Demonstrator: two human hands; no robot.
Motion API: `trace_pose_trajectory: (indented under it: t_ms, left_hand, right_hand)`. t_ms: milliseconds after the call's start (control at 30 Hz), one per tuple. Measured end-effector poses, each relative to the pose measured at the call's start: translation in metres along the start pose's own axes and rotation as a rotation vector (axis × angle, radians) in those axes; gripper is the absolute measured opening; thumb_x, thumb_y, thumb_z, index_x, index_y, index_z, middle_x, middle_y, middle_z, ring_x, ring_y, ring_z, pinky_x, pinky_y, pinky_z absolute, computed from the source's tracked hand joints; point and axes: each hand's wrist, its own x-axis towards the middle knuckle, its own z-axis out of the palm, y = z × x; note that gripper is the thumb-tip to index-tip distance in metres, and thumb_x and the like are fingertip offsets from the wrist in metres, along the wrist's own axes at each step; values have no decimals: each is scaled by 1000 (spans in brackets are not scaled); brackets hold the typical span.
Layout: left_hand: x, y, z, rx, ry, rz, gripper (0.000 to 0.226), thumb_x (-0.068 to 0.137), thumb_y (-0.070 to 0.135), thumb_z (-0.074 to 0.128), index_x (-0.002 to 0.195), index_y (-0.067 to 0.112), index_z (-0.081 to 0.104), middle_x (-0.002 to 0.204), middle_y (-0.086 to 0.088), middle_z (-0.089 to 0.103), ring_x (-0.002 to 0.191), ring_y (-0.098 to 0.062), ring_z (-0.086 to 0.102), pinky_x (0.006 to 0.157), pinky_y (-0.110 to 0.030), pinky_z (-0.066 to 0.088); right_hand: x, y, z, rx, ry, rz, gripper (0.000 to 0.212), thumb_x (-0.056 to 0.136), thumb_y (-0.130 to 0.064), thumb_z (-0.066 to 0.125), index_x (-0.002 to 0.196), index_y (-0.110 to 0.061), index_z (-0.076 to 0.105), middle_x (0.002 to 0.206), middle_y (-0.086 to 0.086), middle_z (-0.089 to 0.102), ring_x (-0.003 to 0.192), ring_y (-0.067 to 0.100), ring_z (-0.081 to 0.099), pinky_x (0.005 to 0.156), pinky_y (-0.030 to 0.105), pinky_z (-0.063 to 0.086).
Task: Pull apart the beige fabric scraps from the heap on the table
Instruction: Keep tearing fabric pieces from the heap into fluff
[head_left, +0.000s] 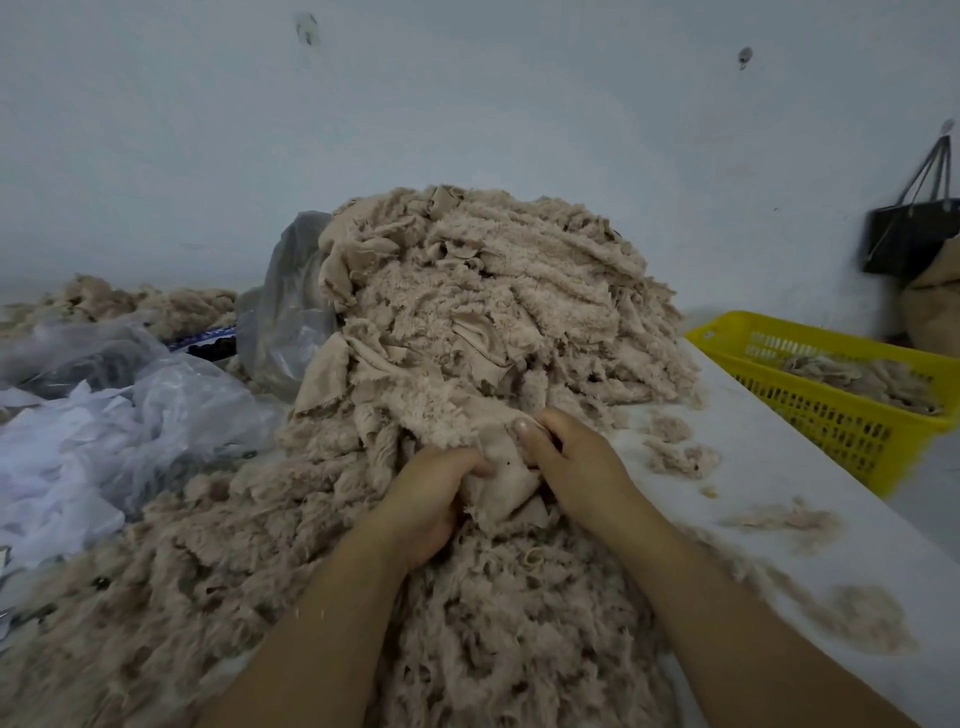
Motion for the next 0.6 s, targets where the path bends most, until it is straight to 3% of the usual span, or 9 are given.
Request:
trace_pose_trajectory:
  t_ms: [67,167,267,333,433,500,600]
  left_hand:
    - [-1,3,-1,-81,29,18,34,81,-10,48,103,-3,74,101,-19,75,94,-30,73,85,-41,59]
    - [-1,14,-13,-395,-61,71,39,74,2,44,92,-6,78,96,-18,76,84,-23,75,72,-31,60]
    - [2,22,-30,-857,-94,178,43,77,3,42,109,2,69,102,-10,74,93,-19,72,95,-32,52]
    - [2,22,-32,-1018,-124,225,44,79,2,41,114,4,68,108,-8,72,96,-17,71,95,-33,52]
    - [1,21,-35,-1185,-239,265,41,80,1,41,108,-1,71,106,-9,72,77,-13,70,70,-24,59]
    - [-2,23,-39,-1293,-296,276,35,83,3,42,104,0,70,103,-8,70,59,-10,62,52,-15,50]
    - [-3,28,-49,-1306,-215,318,31,88,5,42,102,4,69,104,-7,68,54,-7,55,44,-11,40]
  right_hand:
    - [1,1,-3,-57,47,15,38,104,-32,46,68,-25,36,64,-8,43,60,-1,52,50,19,31]
    - [4,12,-14,-108,138,164,39,106,-36,38,71,-23,32,66,-3,36,57,11,34,52,30,23]
    - [4,20,-17,-95,161,285,40,107,-39,36,73,-18,33,66,0,36,56,15,31,53,33,22]
    - [3,22,-13,-118,147,297,39,106,-39,37,73,-18,35,66,0,38,56,16,33,53,33,24]
    - [3,23,-9,-141,136,299,38,106,-38,37,73,-20,35,65,1,38,56,17,34,55,33,26]
    - [4,27,-11,-144,141,320,38,106,-37,37,73,-20,35,66,1,39,57,18,35,56,34,27]
    - [6,32,-14,-142,160,389,36,106,-36,38,75,-17,36,67,4,38,58,20,33,59,35,27]
